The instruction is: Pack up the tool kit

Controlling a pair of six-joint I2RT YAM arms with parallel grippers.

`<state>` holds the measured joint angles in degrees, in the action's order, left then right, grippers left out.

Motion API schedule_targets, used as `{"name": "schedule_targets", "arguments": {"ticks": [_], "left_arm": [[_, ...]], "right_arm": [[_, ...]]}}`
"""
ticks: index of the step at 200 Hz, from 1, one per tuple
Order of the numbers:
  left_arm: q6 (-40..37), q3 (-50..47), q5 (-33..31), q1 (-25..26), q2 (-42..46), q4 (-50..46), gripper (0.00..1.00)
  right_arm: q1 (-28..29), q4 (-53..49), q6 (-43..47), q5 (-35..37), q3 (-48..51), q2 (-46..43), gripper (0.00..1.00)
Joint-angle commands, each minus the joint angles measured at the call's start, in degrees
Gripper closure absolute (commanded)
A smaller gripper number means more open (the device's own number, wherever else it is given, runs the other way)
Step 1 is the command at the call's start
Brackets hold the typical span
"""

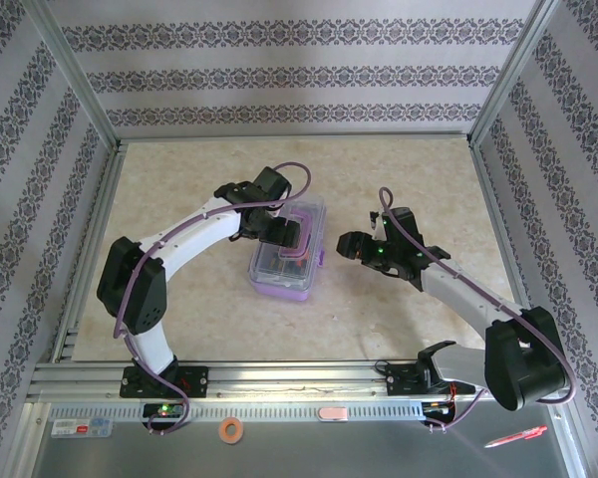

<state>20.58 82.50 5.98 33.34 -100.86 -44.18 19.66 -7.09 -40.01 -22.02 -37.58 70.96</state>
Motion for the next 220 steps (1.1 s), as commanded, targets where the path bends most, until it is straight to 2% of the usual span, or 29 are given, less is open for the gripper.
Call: {"name": "schedule_targets", "arguments": {"ticks": [1,14,43,69,106,124,142,220], "left_arm": [[1.5,-1.95,0.52,-0.74,-0.67,1.4,0.16],[1.95,-2.03,1.15,-0.82,-0.37,1.72,0.25],[2.67,-4.03,2.59,-1.82,0.26,3.23,0.25],[3.46,-7.86,5.67,-4.28,0.58,6.23,0.27],[3.23,-11.38,7.56,-7.53,0.89,7.95,0.3],[2.54,-11.66,5.84,-8.11,0.52,7.09,0.31],[2.45,-12.43,7.04,-9.23,0.42,7.51,0.33],[3.1,-17.53,10.2,-14.15,0.7,10.98,0.36]], "right_arm": [[0.03,2.93,-1.56,-1.13,0.76,1.1,0.32],[0.03,3.94,-2.03,-1.52,0.97,1.37,0.32],[-0.4,9.35,-4.07,-5.29,2.51,2.99,0.29],[-1.29,20.49,-9.6,-12.66,4.53,7.0,0.26],[-1.42,27.38,-11.88,-15.95,4.51,10.63,0.22],[-1.72,31.56,-13.9,-16.98,5.38,12.03,0.21],[-1.91,35.1,-15.34,-17.91,6.22,13.17,0.21],[-2.33,40.48,-16.95,-18.8,6.82,16.3,0.2]]}}
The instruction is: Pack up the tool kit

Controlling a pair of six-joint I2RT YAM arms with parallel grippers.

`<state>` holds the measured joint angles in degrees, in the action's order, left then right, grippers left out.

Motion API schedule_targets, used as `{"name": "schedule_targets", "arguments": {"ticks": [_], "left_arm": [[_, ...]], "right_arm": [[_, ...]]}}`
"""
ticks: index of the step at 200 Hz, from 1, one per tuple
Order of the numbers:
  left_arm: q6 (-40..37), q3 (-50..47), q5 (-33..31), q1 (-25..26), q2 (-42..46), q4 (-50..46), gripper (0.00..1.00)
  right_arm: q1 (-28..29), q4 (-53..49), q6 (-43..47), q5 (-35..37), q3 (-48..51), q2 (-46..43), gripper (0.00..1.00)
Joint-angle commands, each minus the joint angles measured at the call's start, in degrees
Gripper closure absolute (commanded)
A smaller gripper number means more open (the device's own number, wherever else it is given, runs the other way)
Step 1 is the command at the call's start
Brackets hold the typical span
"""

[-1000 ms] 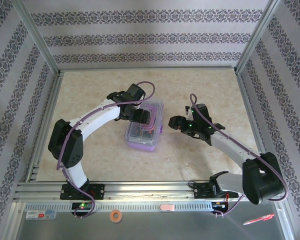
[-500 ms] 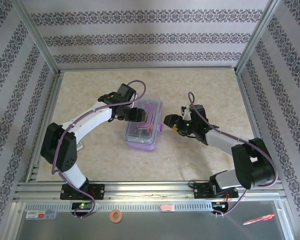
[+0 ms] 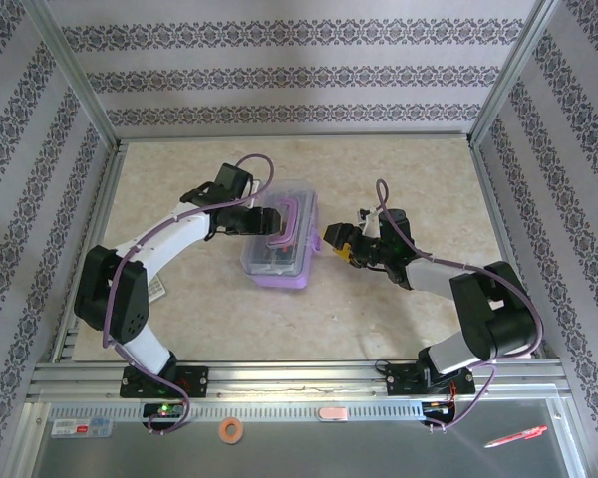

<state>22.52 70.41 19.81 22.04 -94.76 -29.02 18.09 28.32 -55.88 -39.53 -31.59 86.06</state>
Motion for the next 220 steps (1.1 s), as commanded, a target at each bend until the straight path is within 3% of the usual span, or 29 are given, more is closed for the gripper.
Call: {"name": "schedule_targets", "arguments": {"ticks": [1,148,220], "left_arm": [[1.18,-5.5,-3.64,-2.87,-5.42,-4.15,0.36],[2.28,-8.08,-1.46,-4.65,-4.02,-1.44,0.38],[3.47,-7.99,-0.41,-4.7,-4.25,-0.28,0.38]], "right_arm": [[-0.77,5.37,-1.21,-1.33,0.83,1.39,0.2],[0.24,28.18,-10.92,-3.53,-3.79,16.86,0.18],[1.16,29.48,-11.59,-4.19,-5.6,20.64,0.19]]}}
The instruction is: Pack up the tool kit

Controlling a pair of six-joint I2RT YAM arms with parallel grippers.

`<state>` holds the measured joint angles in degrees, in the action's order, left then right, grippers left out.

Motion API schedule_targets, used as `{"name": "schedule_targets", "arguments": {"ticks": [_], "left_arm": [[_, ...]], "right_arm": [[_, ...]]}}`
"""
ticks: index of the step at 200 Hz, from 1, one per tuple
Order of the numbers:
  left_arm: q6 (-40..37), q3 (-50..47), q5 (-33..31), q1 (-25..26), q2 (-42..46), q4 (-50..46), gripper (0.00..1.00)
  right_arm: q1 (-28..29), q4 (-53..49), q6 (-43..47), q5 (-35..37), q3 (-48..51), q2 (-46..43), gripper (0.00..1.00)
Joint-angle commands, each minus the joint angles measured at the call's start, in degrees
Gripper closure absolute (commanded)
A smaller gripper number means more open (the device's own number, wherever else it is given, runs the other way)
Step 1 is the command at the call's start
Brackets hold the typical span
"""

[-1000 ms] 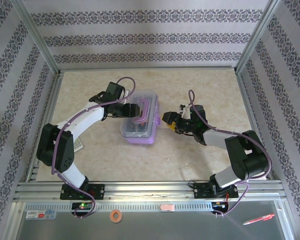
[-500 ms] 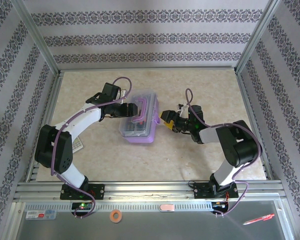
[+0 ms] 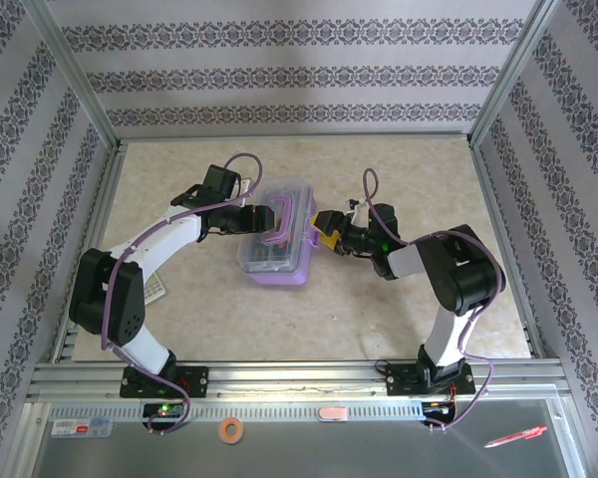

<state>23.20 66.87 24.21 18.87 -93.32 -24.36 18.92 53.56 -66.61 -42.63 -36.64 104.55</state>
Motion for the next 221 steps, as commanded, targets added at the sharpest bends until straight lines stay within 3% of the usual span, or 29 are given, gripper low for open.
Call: {"name": "schedule_targets", "arguments": {"ticks": [1,66,221], "left_arm": [[2.8,-4.5,-4.79,-1.55,-5.67,-4.83,0.38],[3.41,-4.8,-4.6,-1.54,-5.13,-4.55,0.39],[2.89,-5.22,-4.06,-1.51,-3.41,-4.84,0.38]], "right_arm": [[0.33,4.34,-0.87,-1.11,-0.54,2.24,0.19],[0.53,5.97,-1.86,-2.44,-0.85,2.95,0.22],[-0.84,7.4,-3.27,-4.83,1.72,-7.07,0.28]]}}
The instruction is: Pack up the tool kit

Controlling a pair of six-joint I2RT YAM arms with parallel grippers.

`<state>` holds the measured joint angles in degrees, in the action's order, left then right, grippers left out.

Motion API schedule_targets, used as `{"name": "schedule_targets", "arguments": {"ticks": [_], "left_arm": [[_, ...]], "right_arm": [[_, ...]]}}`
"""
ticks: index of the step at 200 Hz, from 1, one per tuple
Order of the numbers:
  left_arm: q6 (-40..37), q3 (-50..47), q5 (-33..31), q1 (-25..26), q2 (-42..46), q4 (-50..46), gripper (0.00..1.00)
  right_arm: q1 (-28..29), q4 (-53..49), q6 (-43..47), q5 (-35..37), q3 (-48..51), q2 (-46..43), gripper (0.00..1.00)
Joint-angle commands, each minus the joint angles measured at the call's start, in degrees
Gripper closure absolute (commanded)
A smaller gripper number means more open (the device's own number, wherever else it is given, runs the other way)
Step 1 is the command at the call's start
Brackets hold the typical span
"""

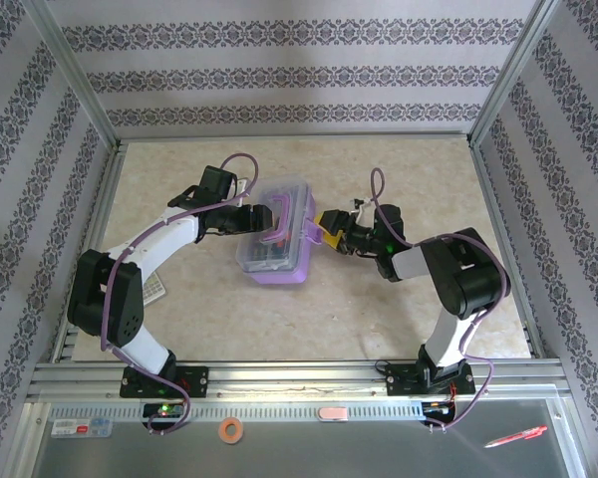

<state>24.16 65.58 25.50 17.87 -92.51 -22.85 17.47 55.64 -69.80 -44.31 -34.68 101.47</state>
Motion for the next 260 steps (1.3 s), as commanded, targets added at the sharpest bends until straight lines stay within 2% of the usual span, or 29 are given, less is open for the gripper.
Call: {"name": "schedule_targets", "arguments": {"ticks": [1,47,80,136,172,230,260], "left_arm": [[1.94,-3.91,-5.31,-0.53,-4.24,-6.34,0.38],[2.03,-3.36,-5.26,-0.53,-4.16,-6.67,0.38],[2.29,-3.09,-5.01,-0.51,-4.32,-6.56,0.39],[2.22,-3.31,-5.03,-0.48,-3.82,-6.84,0.39],[2.21,-3.45,-4.93,-0.5,-3.66,-6.77,0.39],[2.29,-3.72,-4.45,-0.45,-3.62,-6.16,0.39],[2.24,-3.83,-4.27,-0.55,-4.3,-5.98,0.39]], "right_arm": [[0.61,5.3,-0.07,-3.15,-0.28,-4.04,0.28],[2.53,5.9,-0.55,-4.11,-1.38,-5.49,0.29],[3.86,2.58,1.88,-3.61,-2.06,-7.19,0.3],[3.97,1.59,2.5,-2.27,-1.88,-5.7,0.33],[3.79,-1.13,3.17,-1.39,-2.5,-4.22,0.39],[3.88,-4.84,4.5,-0.86,-4.23,-2.2,0.4],[3.8,-5.99,4.51,-1.17,-5.68,-4.23,0.4]]}}
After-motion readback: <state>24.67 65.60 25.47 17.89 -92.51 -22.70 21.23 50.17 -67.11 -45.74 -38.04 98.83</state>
